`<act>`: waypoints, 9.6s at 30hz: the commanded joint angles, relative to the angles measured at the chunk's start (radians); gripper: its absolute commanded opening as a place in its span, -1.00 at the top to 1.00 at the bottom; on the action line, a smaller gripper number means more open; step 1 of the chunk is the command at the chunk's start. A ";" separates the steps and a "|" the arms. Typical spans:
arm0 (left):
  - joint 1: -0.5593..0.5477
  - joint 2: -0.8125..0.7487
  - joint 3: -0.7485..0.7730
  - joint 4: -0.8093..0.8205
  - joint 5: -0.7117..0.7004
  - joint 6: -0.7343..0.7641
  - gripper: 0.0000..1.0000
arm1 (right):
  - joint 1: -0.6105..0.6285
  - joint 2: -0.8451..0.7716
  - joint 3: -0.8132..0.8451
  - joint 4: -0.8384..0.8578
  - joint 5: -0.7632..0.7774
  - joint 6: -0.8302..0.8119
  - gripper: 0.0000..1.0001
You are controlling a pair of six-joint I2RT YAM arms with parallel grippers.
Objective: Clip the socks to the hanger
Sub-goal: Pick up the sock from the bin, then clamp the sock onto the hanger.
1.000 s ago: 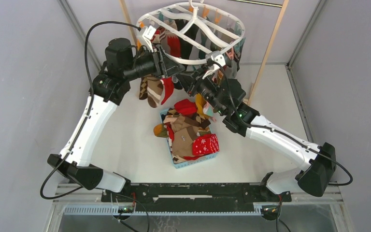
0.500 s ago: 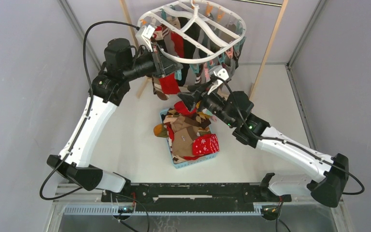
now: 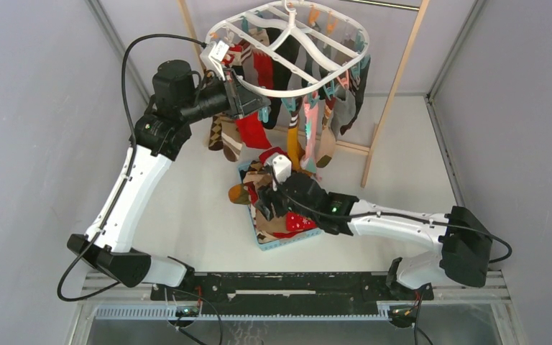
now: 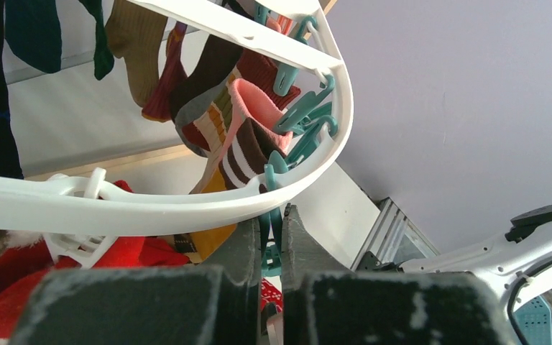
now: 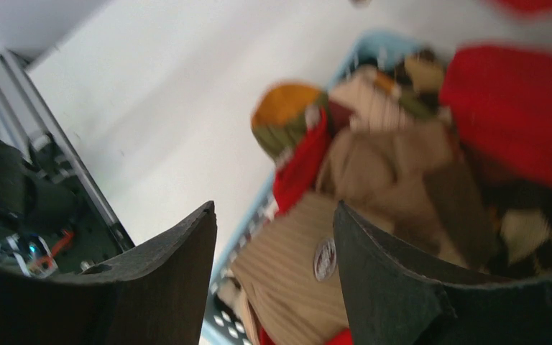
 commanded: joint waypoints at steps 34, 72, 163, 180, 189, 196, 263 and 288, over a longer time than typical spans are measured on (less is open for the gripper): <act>0.002 -0.033 -0.002 -0.005 0.066 0.034 1.00 | -0.219 -0.187 -0.466 0.360 -0.197 0.801 -0.20; 0.002 -0.043 -0.007 -0.005 0.076 0.042 1.00 | -0.227 -0.288 -0.586 0.526 -0.181 0.861 0.01; 0.006 -0.070 -0.011 -0.011 0.094 0.034 1.00 | -0.199 -0.221 0.274 0.001 -0.685 0.219 1.00; 0.008 -0.067 -0.032 0.017 0.132 0.010 1.00 | -0.426 -0.120 0.259 0.061 -0.732 0.081 1.00; 0.007 -0.066 -0.051 0.036 0.101 -0.011 1.00 | -0.432 -0.092 0.312 0.028 -0.722 0.040 1.00; 0.008 -0.069 -0.074 0.047 0.050 -0.026 1.00 | -0.399 -0.055 0.373 -0.012 -0.687 0.023 1.00; 0.008 -0.083 -0.078 0.046 -0.030 0.036 1.00 | -0.392 -0.049 0.448 -0.017 -0.630 0.117 1.00; 0.023 0.012 -0.055 0.176 0.395 -0.163 1.00 | -0.545 -0.022 0.247 0.418 -1.114 0.349 1.00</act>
